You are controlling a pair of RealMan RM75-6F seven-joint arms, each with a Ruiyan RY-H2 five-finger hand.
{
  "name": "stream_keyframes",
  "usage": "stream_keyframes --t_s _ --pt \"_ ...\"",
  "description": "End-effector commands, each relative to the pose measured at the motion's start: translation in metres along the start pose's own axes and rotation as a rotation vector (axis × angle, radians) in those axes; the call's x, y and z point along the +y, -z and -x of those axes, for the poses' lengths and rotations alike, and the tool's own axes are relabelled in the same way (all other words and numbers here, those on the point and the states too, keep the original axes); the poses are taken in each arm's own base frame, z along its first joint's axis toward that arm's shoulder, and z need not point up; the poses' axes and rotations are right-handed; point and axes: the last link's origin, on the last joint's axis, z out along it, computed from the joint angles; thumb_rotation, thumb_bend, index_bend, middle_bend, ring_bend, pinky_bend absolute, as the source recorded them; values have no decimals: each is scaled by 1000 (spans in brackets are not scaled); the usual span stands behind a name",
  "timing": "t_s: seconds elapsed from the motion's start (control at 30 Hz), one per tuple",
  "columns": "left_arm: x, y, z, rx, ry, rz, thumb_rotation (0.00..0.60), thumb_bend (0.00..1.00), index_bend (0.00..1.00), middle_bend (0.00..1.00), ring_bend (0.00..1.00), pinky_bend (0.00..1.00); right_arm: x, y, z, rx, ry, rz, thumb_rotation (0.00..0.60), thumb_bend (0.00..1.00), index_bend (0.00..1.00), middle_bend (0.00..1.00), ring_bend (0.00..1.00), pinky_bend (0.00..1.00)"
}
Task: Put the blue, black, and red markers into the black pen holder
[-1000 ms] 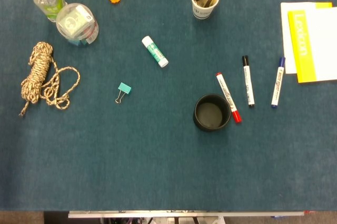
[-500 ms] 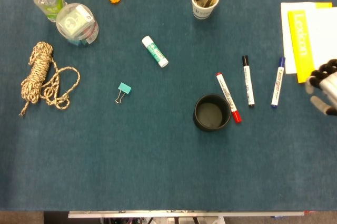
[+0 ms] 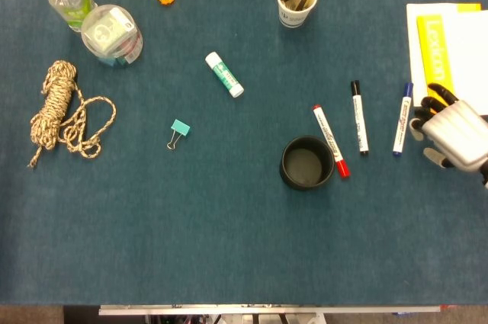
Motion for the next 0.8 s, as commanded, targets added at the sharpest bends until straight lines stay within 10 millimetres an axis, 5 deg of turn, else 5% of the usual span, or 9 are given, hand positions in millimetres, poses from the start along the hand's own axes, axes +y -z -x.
stream_keyframes --t_s 0.03,0.5,0.8 --pt "-1 -1 0 1 0 -2 600 469 265 312 280 128 -1 -7 3 -2 29 -5 600 181 534 425 237 94" --pt "-1 -4 0 -1 -2 0 600 469 265 311 280 128 -9 -41 5 14 120 -79 600 181 527 384 184 14" --pt "-6 -2 1 -6 -1 -18 600 470 265 310 280 128 -15 -38 11 20 74 -66 600 181 444 280 80 0"
